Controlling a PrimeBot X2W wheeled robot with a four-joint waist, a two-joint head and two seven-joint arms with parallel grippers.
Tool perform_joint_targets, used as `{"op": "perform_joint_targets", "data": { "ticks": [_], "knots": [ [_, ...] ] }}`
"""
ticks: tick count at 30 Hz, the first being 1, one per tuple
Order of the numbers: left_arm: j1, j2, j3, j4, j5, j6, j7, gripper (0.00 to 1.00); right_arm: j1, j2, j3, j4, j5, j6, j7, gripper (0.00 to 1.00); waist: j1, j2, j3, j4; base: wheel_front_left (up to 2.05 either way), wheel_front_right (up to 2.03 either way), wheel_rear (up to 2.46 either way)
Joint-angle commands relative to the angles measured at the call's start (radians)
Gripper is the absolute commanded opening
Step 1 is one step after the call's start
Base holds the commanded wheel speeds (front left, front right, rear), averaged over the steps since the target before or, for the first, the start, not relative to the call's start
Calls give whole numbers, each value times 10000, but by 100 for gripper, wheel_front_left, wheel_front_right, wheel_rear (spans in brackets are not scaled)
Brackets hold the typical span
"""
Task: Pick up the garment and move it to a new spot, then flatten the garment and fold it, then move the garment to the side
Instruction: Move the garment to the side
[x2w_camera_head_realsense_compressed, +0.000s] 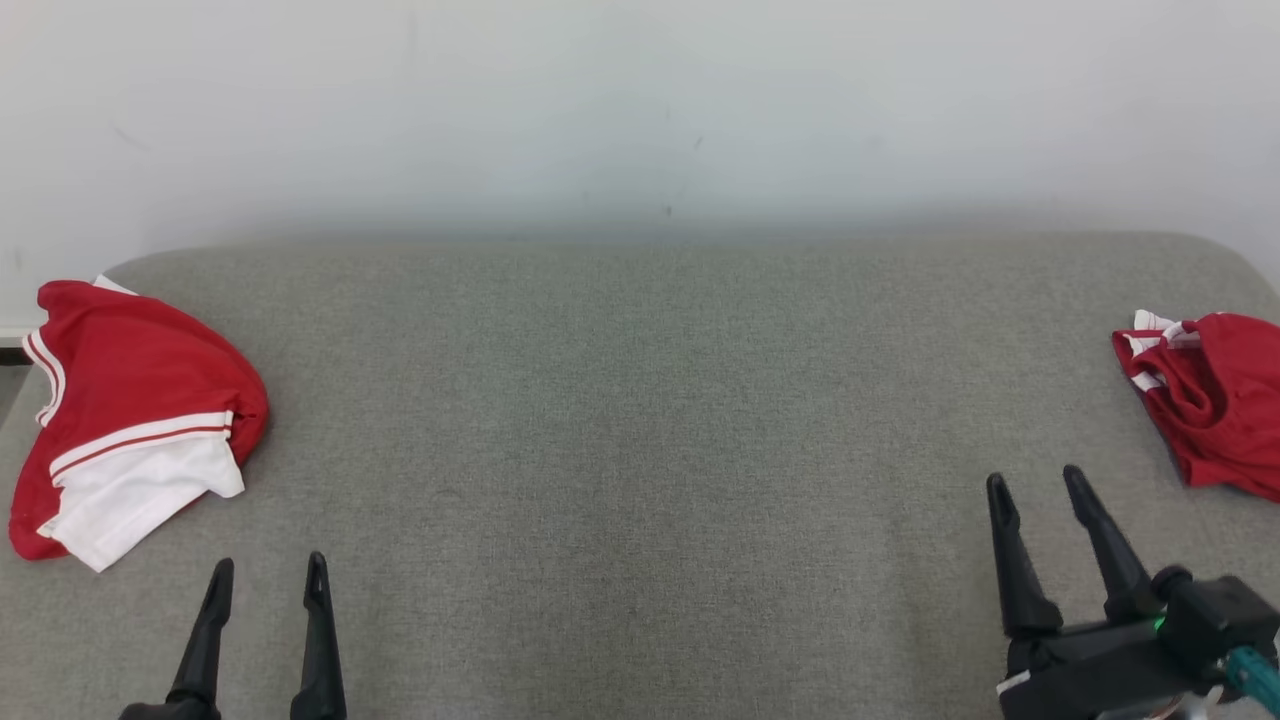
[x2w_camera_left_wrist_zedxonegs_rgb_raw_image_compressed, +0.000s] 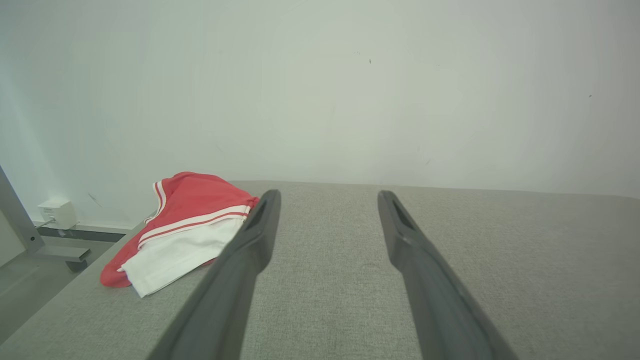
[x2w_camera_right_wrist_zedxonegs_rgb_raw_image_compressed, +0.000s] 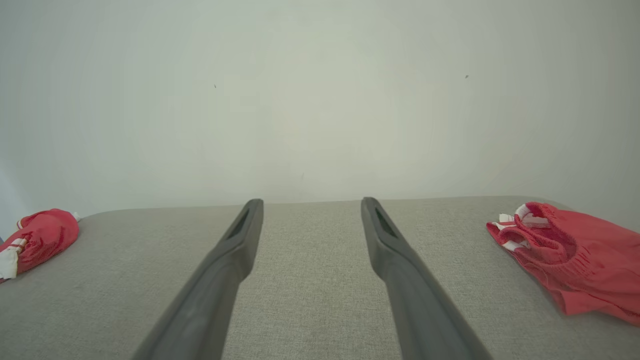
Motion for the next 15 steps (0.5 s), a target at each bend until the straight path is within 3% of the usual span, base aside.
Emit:
{"op": "perform_joint_targets", "data": {
  "ticks": [1, 15],
  "knots": [
    [157, -20, 1, 55, 10, -33, -5, 100, 313, 166, -63, -234, -144, -28, 82, 100, 3, 1, -113, -16, 0, 0, 0],
    [-29, 86, -69, 576, 111, -248, -5, 100, 1624, 1074, -707, -1368, -738, -28, 408, 100, 3, 1, -348, -9, 0, 0, 0]
  ]
}}
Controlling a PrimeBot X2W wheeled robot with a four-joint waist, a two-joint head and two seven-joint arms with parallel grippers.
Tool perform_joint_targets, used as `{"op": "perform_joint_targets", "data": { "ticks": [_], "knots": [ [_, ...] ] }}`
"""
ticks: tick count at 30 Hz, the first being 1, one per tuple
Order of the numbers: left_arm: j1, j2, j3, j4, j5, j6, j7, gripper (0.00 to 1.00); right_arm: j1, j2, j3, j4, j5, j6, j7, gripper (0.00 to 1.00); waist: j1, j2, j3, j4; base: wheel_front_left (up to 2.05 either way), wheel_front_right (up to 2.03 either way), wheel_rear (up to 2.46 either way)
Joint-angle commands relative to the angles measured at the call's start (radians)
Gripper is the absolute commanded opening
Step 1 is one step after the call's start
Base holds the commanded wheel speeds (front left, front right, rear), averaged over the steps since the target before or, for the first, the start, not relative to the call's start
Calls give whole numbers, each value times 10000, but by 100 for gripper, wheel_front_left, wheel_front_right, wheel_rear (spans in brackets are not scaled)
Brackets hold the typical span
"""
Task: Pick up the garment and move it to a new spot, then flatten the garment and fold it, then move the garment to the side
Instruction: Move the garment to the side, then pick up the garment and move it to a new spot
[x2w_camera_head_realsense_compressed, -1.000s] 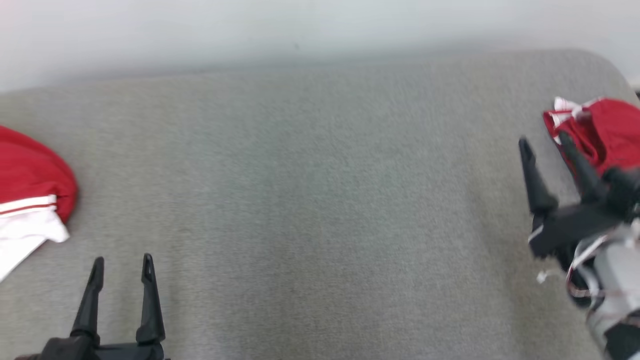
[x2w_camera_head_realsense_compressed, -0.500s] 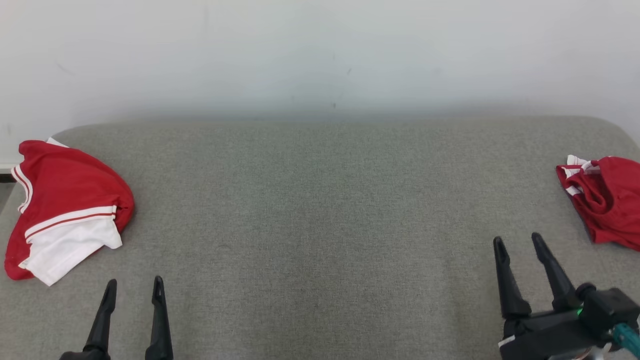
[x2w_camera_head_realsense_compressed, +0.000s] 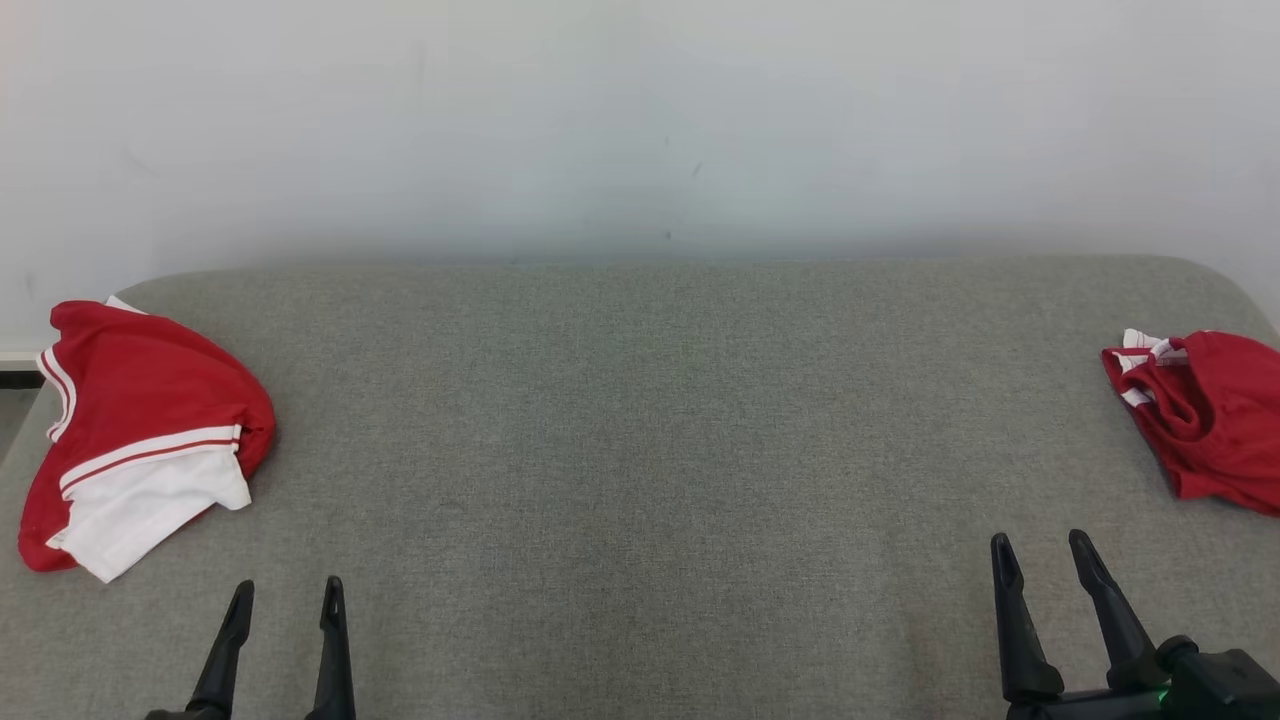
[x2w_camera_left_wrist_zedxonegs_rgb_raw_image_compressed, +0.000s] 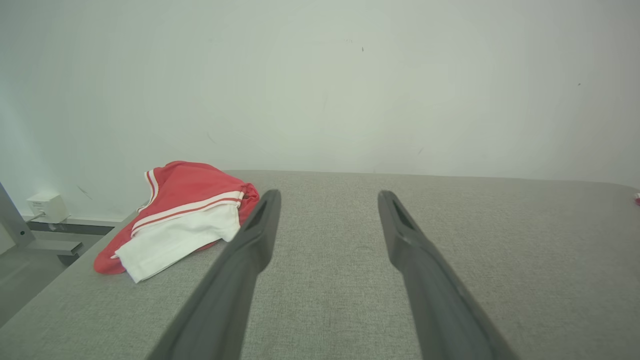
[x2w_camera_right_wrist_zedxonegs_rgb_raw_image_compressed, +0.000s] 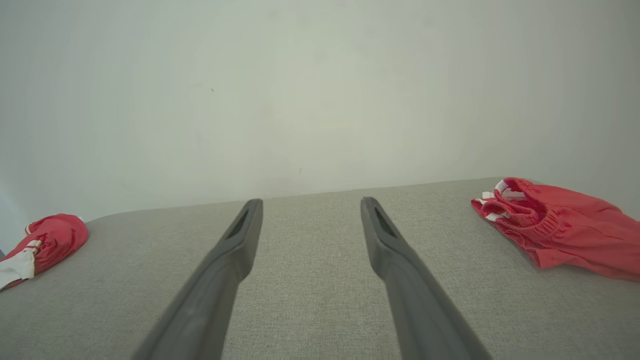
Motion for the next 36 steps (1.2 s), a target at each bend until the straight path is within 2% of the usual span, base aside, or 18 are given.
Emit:
{"op": "perform_joint_targets", "data": {
  "ticks": [1, 12, 18, 22, 36],
  "knots": [
    [-95, 37, 28, 33, 82, -24, -5, 100, 100, 40, -30, -60, -46, -28, 3, 100, 0, 0, 0, -1, 0, 0, 0],
    [-69, 37, 72, 121, 57, -59, -5, 100, 293, 189, -142, -192, -167, -28, 146, 100, 0, 0, 7, 7, 0, 0, 0],
    [-96, 14, 53, 113, 74, -7, -5, 100, 308, 158, -93, -195, -128, -28, 198, 100, 0, 0, 33, 343, 0, 0, 0],
    [-198, 63, 50, 181, 87, -20, -5, 100, 333, 171, -158, -176, -89, -28, 182, 100, 0, 0, 98, 894, 0, 0, 0],
    [-339, 165, 166, 454, -57, 52, -5, 100, 169, 209, -266, -21, -170, -26, 166, 100, 0, 0, 427, 3478, 0, 0, 0]
  ]
}}
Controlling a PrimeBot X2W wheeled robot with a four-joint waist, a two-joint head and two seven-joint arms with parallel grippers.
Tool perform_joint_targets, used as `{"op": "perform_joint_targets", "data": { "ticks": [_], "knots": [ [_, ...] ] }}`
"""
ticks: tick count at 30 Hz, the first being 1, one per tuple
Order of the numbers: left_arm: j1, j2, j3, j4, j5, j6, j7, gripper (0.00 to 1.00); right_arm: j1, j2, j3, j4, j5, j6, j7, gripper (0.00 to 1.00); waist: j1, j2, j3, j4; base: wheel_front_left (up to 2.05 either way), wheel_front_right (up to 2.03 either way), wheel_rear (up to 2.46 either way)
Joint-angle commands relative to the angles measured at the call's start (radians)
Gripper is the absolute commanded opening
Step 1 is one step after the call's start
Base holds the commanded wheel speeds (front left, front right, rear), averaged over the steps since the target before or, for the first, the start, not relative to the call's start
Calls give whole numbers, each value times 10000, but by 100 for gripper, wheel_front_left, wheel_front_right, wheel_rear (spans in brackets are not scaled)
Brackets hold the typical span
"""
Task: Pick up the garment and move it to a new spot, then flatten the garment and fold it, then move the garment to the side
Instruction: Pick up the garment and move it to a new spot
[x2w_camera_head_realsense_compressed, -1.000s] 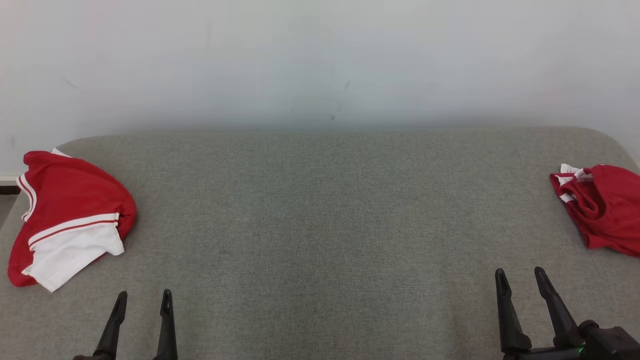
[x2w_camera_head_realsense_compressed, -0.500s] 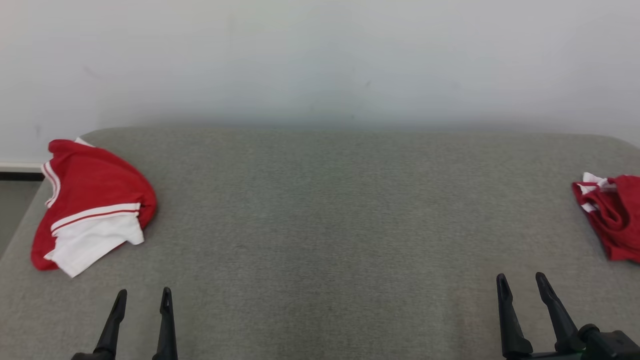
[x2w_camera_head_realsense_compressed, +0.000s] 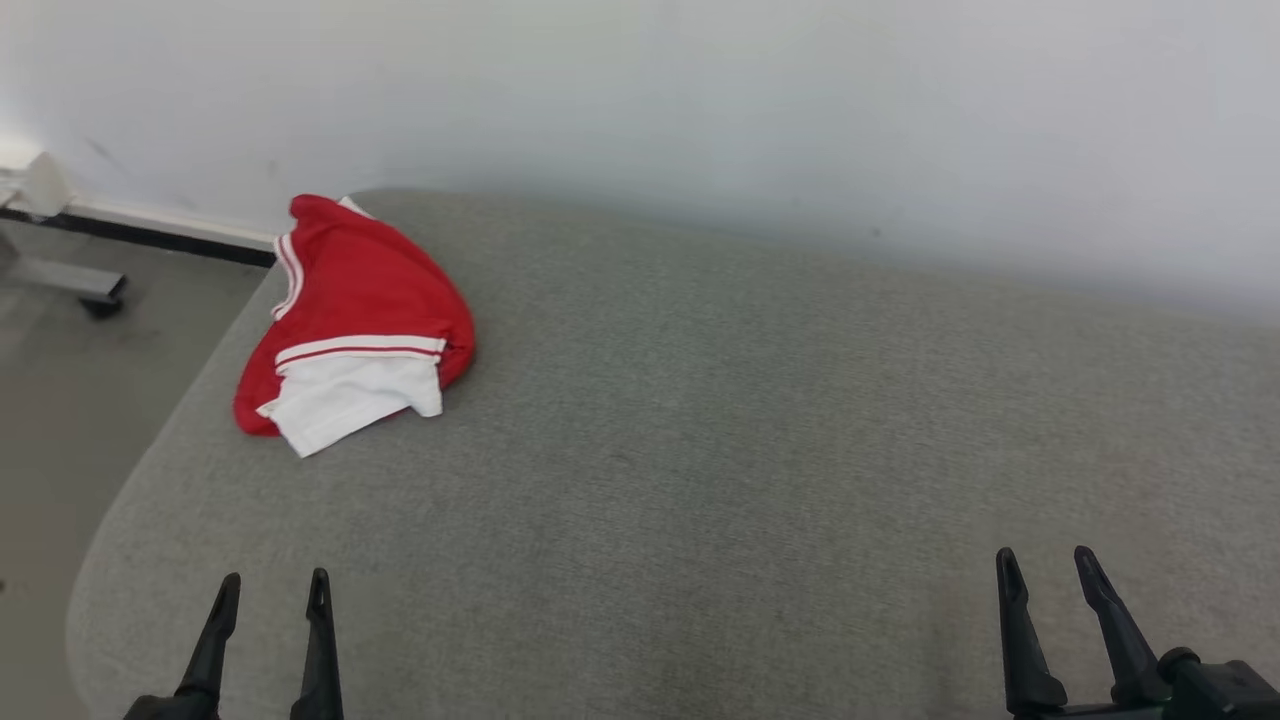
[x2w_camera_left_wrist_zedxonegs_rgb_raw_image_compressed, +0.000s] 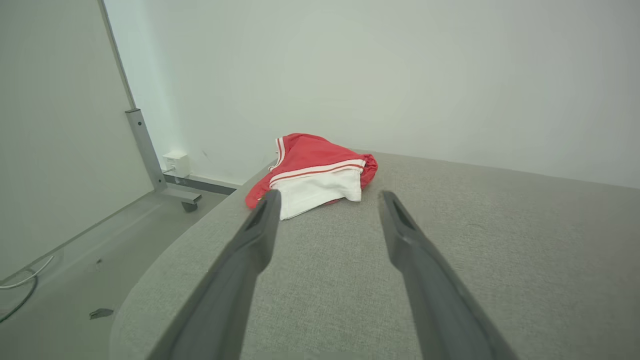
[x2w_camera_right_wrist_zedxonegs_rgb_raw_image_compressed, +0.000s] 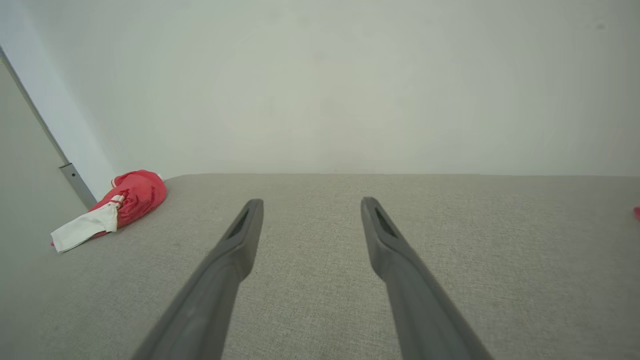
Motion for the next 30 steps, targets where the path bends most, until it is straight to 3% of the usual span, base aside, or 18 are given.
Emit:
{"op": "perform_joint_targets", "data": {
  "ticks": [1, 9, 13, 24, 30],
  "knots": [
    [21, 55, 57, 22, -39, 51, -5, 100, -101, -37, 1, 21, -3, -24, -16, 100, 0, 0, 186, 1119, 0, 0, 0],
    [124, 57, 174, -14, -95, 143, -5, 100, -117, -53, 68, 61, -23, -24, 26, 100, 0, 0, 239, 2068, 0, 0, 0],
    [243, 45, 339, -166, -170, 249, -5, 100, -340, -112, 256, 107, -13, -26, 95, 100, 0, 0, 363, 2178, 0, 0, 0],
    [69, 20, 381, -71, -233, 254, -5, 100, -383, -159, 297, 247, 23, -25, 9, 100, 0, 0, 379, 2124, 0, 0, 0],
    [-1174, 278, 273, 377, -321, 0, -5, 100, -616, -352, 96, -52, -60, -25, 110, 100, 0, 0, 930, 1468, 0, 0, 0]
  ]
}}
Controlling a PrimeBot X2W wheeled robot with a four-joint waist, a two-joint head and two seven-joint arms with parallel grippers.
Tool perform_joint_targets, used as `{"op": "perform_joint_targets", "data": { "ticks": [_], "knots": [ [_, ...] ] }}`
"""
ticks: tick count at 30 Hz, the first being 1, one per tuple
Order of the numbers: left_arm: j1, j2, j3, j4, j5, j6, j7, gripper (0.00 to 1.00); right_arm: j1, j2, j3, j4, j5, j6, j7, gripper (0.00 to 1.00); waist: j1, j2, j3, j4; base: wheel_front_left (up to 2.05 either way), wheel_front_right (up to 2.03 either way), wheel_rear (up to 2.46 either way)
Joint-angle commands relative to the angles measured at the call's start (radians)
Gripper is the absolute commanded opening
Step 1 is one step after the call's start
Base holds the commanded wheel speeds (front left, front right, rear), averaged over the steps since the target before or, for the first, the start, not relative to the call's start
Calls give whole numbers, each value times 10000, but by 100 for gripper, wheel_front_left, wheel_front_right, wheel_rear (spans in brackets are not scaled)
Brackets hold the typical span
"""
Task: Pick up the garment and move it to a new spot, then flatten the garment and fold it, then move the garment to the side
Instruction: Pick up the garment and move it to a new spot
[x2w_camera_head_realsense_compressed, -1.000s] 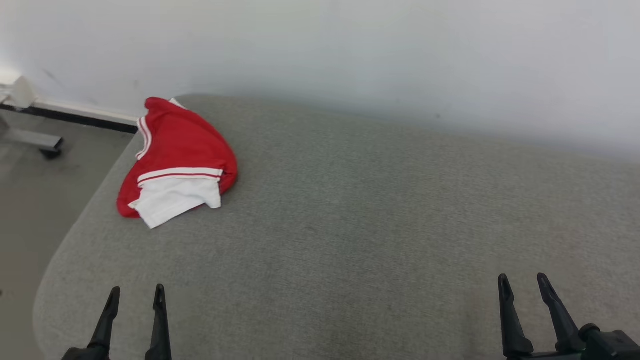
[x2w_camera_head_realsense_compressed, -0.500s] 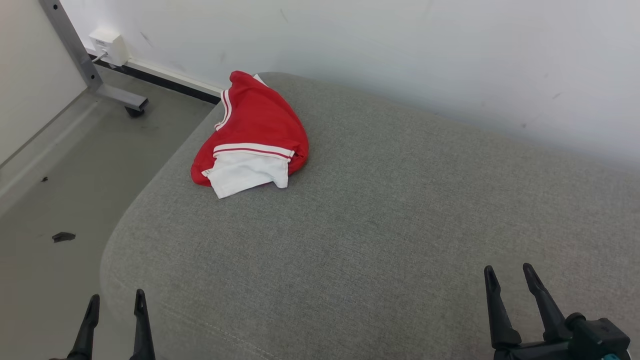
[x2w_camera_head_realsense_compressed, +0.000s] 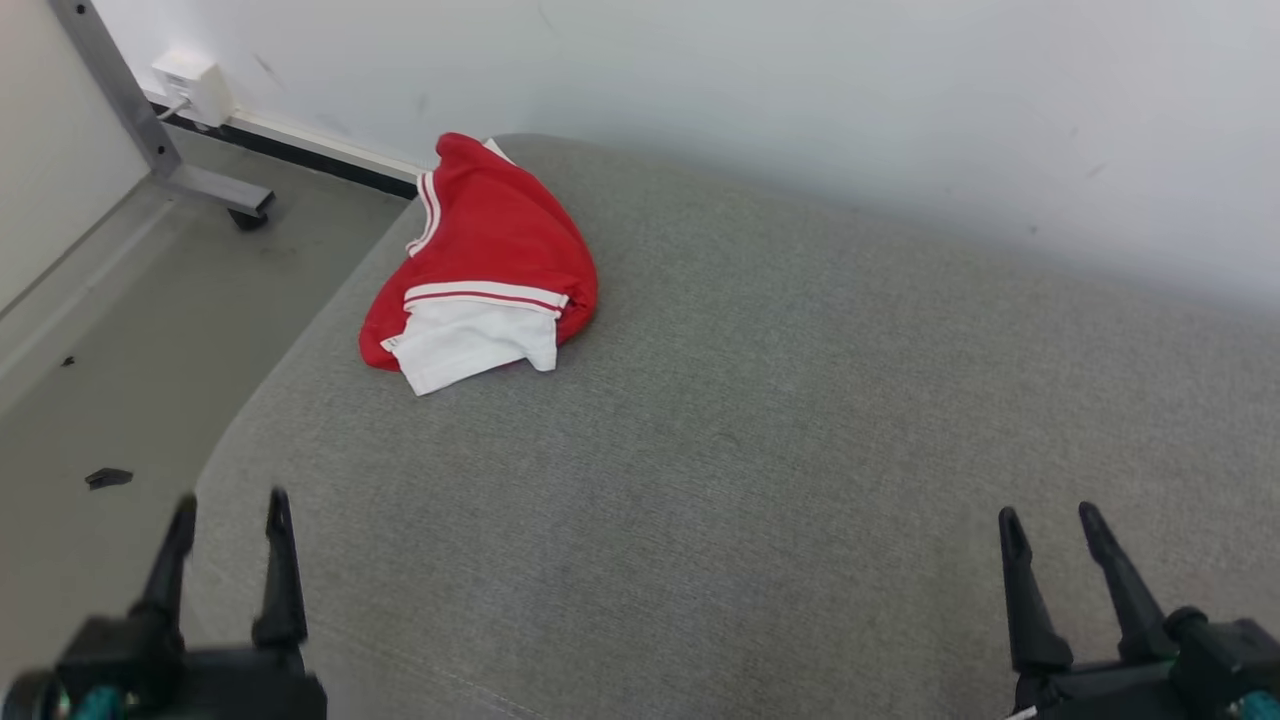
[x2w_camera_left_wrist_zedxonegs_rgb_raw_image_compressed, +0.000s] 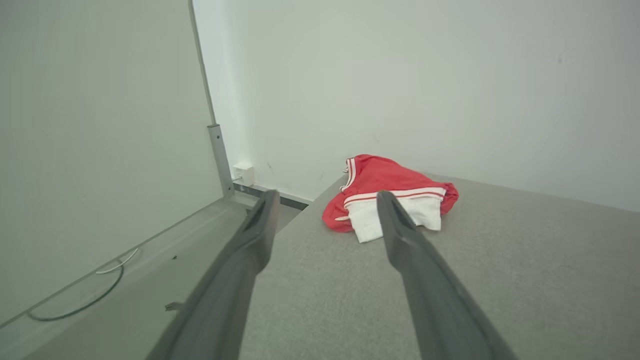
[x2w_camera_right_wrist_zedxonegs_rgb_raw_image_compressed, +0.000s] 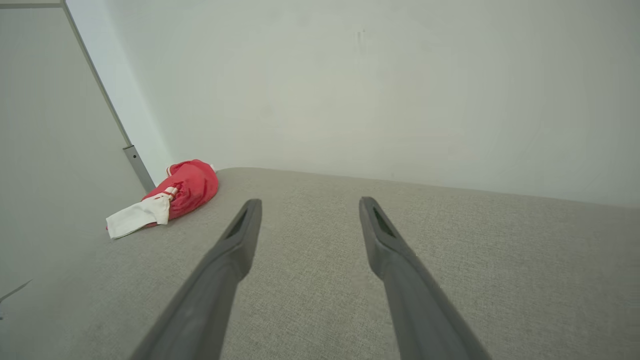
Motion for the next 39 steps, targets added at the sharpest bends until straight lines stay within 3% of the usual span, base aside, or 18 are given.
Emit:
{"op": "perform_joint_targets", "data": {
  "ticks": [1, 6, 11, 12, 16, 25, 32, 39],
  "knots": [
    [-540, 81, -3, 81, -62, -43, -5, 100, -155, -142, -59, -111, -62, -25, 39, 100, 0, 0, 612, -596, 0, 0, 0],
    [-2644, 449, 217, 506, -366, -151, -3, 100, -652, -464, -296, -504, -107, -25, 233, 100, 0, 0, 1727, -1525, 0, 0, 0],
    [-4932, 1099, 529, 995, -548, -167, 94, 100, -1142, -727, -761, -867, -118, -25, 278, 100, 0, 0, 2922, -2559, 0, 0, 0],
    [-5756, 1482, 604, 1197, -448, -114, 312, 100, -1298, -804, -918, -995, -89, -25, 253, 100, 0, 0, 3347, -2942, 0, 0, 0],
    [-7252, 1838, 650, 1574, -601, -109, 660, 100, -1452, -812, -1371, -1186, -48, -25, 171, 100, 0, 0, 4001, -3462, 0, 0, 0],
    [-9146, 2685, 720, 3466, -852, -279, 1364, 100, -1790, -822, -1638, -1557, -97, -25, 142, 100, 0, 0, 4805, -4120, 0, 0, 0],
    [-9414, 3349, 798, 5764, -953, -348, 1819, 100, -2007, -785, -1629, -1608, -156, -25, 119, 100, 0, 0, 5083, -4560, 0, 0, 0],
    [-9799, 3651, 724, 7962, -1332, -539, 2672, 100, -2024, -891, -1787, -1718, -182, -25, 183, 100, 0, 0, 5147, -4696, 0, 0, 0]
  ]
}}
